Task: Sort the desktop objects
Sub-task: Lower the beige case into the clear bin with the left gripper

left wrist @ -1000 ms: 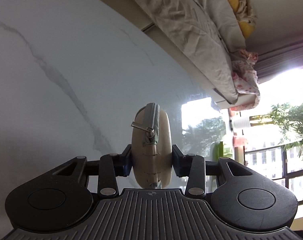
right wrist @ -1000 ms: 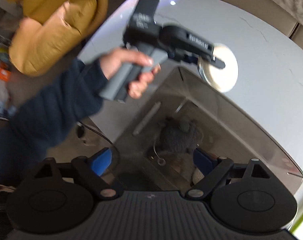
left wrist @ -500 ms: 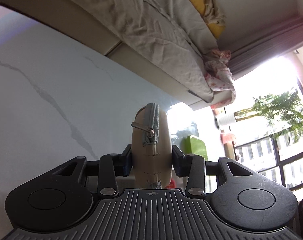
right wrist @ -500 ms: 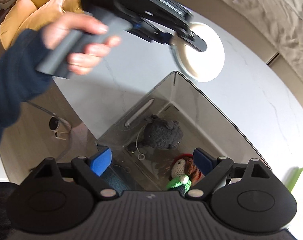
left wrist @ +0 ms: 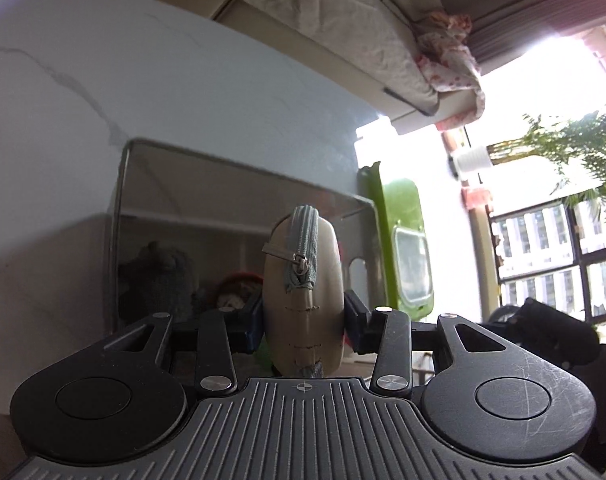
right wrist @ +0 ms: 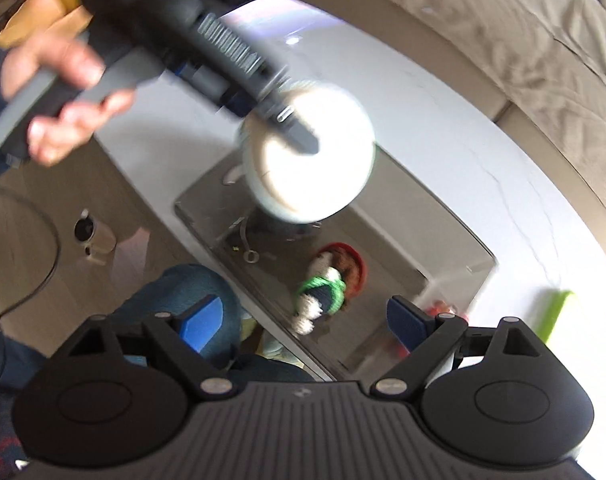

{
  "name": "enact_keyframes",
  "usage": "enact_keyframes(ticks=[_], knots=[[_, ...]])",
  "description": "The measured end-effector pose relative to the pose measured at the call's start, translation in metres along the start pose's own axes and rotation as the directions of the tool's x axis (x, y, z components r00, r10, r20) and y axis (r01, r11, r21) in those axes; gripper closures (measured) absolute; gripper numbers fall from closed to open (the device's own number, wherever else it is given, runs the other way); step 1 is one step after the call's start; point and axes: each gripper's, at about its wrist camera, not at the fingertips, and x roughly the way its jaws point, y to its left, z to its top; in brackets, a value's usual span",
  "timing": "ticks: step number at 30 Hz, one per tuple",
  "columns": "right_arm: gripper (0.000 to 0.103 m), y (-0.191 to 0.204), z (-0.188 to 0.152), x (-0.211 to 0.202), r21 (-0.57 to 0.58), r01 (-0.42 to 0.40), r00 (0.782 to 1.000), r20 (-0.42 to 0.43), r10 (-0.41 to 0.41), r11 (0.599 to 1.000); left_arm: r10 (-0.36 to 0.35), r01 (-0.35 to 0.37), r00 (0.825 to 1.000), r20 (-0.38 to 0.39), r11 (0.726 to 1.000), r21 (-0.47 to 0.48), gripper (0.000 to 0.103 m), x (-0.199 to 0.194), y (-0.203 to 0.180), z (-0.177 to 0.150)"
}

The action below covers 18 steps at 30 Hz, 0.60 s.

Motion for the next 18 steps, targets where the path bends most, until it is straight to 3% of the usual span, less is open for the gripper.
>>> enact_keyframes(ticks=[3,7,10,18], knots=[[0.011,-0.026,-0.011,0.002,0.096,-0.031,0.999,0.02,0.029,0.995,0.063,-0.063,0.996,-0.07,0.998,-0.001,0.06,0.035,-0.003,-0.006],[0.011,-0.059,-0.025,0.007,0.237,-0.092,0.995,0.057,0.081,0.967,0.115,-0.118,0.988,-0.101,0.993,-0.023,0.055,0.063,0.001,-0.004],[0.011,-0.078,-0.033,0.009,0.31,-0.131,0.991,0.07,0.114,0.942,0.149,-0.153,0.985,-0.091,0.988,-0.034,0.054,0.067,0.0,0.004],[0.011,-0.115,-0.05,0.027,0.413,-0.17,0.985,0.094,0.143,0.895,0.309,-0.311,0.947,-0.083,0.951,-0.002,0.044,0.059,-0.004,0.008]])
